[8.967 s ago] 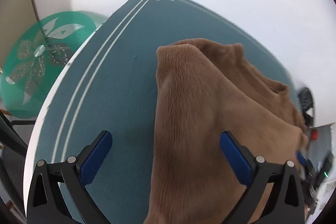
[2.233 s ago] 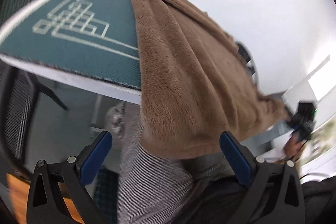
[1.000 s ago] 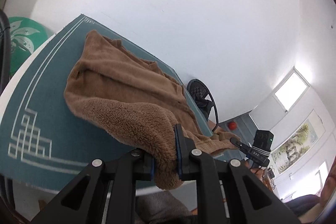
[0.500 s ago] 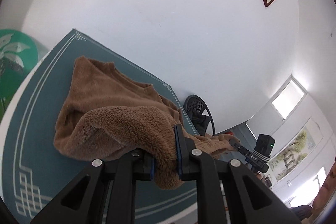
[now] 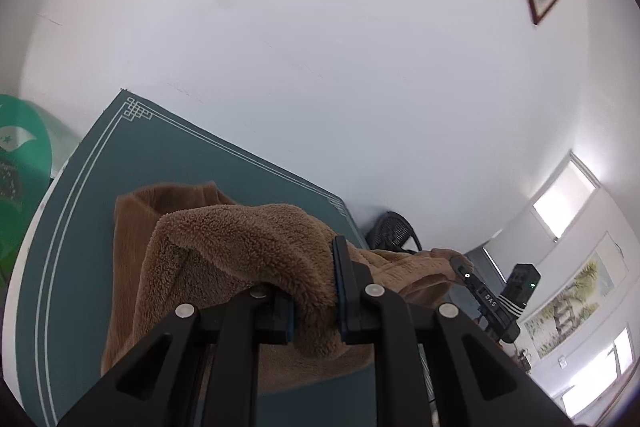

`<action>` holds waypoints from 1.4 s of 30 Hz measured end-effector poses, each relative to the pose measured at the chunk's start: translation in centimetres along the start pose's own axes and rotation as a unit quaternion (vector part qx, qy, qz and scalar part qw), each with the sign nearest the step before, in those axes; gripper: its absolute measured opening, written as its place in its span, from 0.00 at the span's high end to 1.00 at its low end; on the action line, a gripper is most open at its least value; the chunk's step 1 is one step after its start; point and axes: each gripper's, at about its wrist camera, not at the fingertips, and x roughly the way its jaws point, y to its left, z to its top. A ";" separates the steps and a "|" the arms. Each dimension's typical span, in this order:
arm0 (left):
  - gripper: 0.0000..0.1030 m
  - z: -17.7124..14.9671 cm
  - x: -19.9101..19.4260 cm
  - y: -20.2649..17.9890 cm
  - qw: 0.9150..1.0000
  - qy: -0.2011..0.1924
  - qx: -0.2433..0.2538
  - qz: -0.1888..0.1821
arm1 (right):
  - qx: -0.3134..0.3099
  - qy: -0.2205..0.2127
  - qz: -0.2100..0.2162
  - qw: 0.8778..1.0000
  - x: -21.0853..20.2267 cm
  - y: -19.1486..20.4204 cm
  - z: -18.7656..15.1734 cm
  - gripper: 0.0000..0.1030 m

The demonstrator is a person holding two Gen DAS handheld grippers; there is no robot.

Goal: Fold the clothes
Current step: 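Lift the held hem with both grippers and fold it over the fleece body, then lower the hem onto the fleece and open both grippers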

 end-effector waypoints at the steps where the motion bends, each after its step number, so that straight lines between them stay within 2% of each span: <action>1: 0.83 0.8 1.0 0.4 1.000 0.002 -0.002 0.005 | 0.000 0.000 -0.007 1.000 1.3 -0.1 0.5 0.83; 7: 0.83 4.0 7.5 4.6 0.998 0.031 -0.034 0.033 | 0.005 0.027 -0.048 0.998 9.3 -1.5 1.3 0.83; 15: 0.83 5.1 13.9 10.6 0.991 0.069 -0.100 0.059 | 0.024 0.093 -0.071 0.993 17.4 -4.0 -1.0 0.83; 26: 0.83 3.6 18.5 15.4 0.978 0.106 -0.158 0.084 | 0.060 0.173 -0.082 0.980 23.2 -7.2 -4.4 0.83; 30: 0.78 3.8 19.4 16.8 0.972 0.126 -0.181 0.082 | 0.087 0.194 -0.072 0.974 23.7 -8.3 -5.0 0.79; 31: 0.75 4.0 19.3 16.7 0.972 0.125 -0.182 0.082 | 0.092 0.197 -0.068 0.974 23.9 -8.6 -5.0 0.79; 33: 0.58 4.7 19.2 16.5 0.971 0.121 -0.192 0.076 | 0.098 0.200 -0.060 0.973 24.1 -8.8 -4.8 0.77; 34: 0.42 5.1 19.1 16.5 0.970 0.118 -0.202 0.072 | 0.101 0.201 -0.055 0.973 24.2 -8.8 -4.6 0.76; 35: 0.32 5.5 19.1 16.5 0.968 0.114 -0.212 0.068 | 0.108 0.200 -0.048 0.973 24.2 -8.7 -4.4 0.75; 38: 0.27 7.1 18.8 16.4 0.967 0.096 -0.224 0.074 | 0.166 0.193 -0.017 0.967 24.4 -10.3 -3.5 0.66; 39: 0.26 7.5 18.6 16.4 0.968 0.085 -0.222 0.079 | 0.192 0.191 -0.005 0.963 24.4 -10.9 -3.3 0.50; 40: 0.24 8.0 18.4 16.4 0.969 0.075 -0.220 0.085 | 0.226 0.189 0.015 0.956 24.5 -11.7 -3.2 0.42; 41: 0.24 8.3 18.1 16.7 0.969 0.068 -0.221 0.089 | 0.255 0.188 0.033 0.948 24.6 -12.2 -3.2 0.35; 42: 0.24 8.3 18.1 16.9 0.968 0.067 -0.225 0.094 | 0.274 0.190 0.040 0.942 24.7 -12.6 -3.2 0.35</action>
